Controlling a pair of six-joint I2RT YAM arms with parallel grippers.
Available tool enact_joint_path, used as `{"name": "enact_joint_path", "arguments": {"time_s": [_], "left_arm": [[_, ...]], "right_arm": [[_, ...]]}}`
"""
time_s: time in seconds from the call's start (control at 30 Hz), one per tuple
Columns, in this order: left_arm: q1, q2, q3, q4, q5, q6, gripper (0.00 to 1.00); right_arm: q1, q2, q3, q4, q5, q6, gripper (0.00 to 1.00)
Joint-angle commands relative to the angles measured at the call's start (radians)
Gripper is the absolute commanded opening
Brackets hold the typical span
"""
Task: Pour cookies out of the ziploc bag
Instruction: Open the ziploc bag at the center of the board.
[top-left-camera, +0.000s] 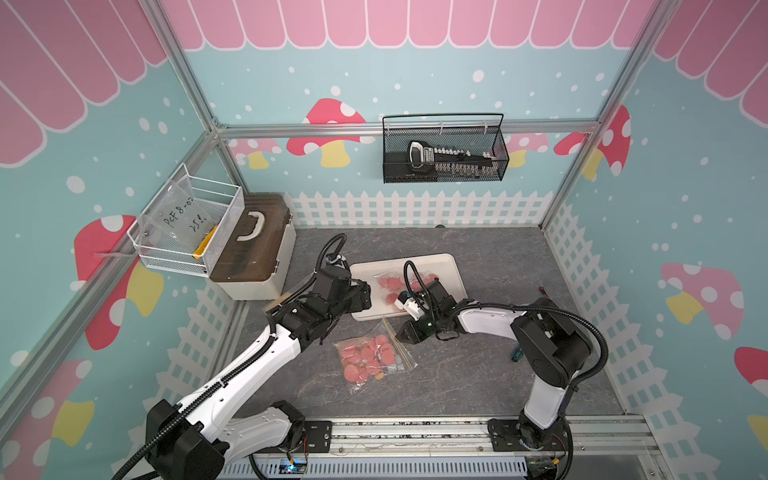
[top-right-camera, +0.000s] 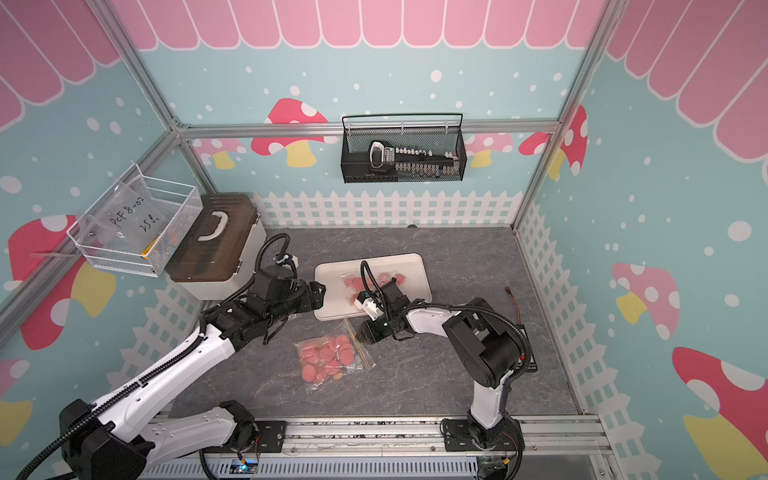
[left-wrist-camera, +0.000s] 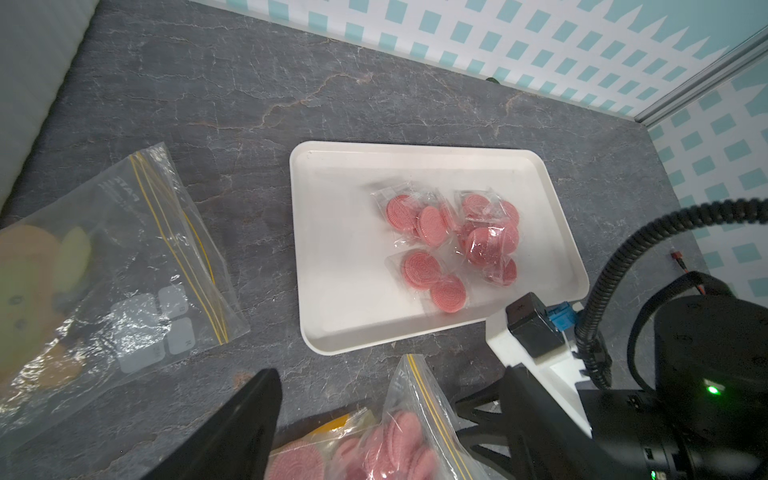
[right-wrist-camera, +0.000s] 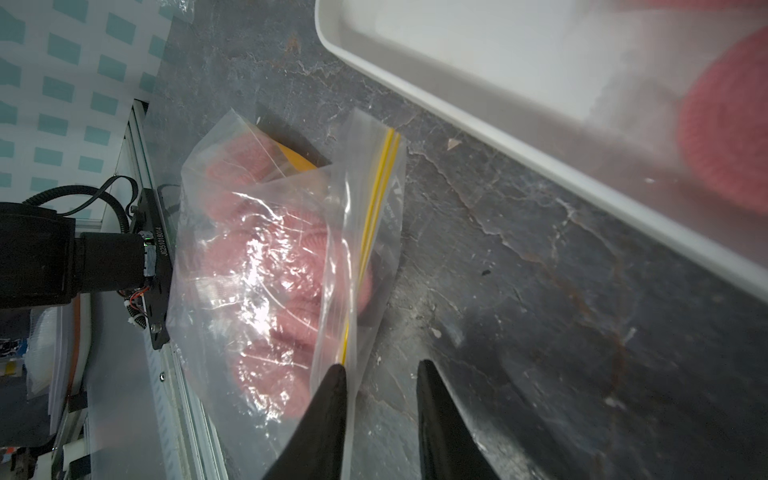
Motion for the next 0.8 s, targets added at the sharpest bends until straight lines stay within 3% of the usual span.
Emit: {"name": "enact_joint_path", "arguments": {"time_s": [0.0,0.07,0.3,0.43,0.77], "left_arm": [[-0.004,-0.016,0.014,0.007,0.009,0.005,0.87],[-0.004,-0.018,0.013,0.007,0.011,0.004,0.87],[-0.004,-0.019,0.011,0.006,0.015,0.004,0.87],[-0.004,-0.020,0.007,0.005,0.017,0.009,0.87],[-0.003,-0.013,0.006,0.010,0.075,0.023,0.88]], "right_arm": [[0.004,0.015,0.015,0.000,-0.029,-0.025,0.25],[0.005,0.015,0.015,0.001,-0.035,-0.025,0.18],[0.004,0.019,0.019,0.002,-0.044,-0.027,0.11],[0.005,0.019,0.019,0.002,-0.049,-0.022,0.00],[0.000,-0.005,0.008,0.025,-0.009,0.041,0.00]]}}
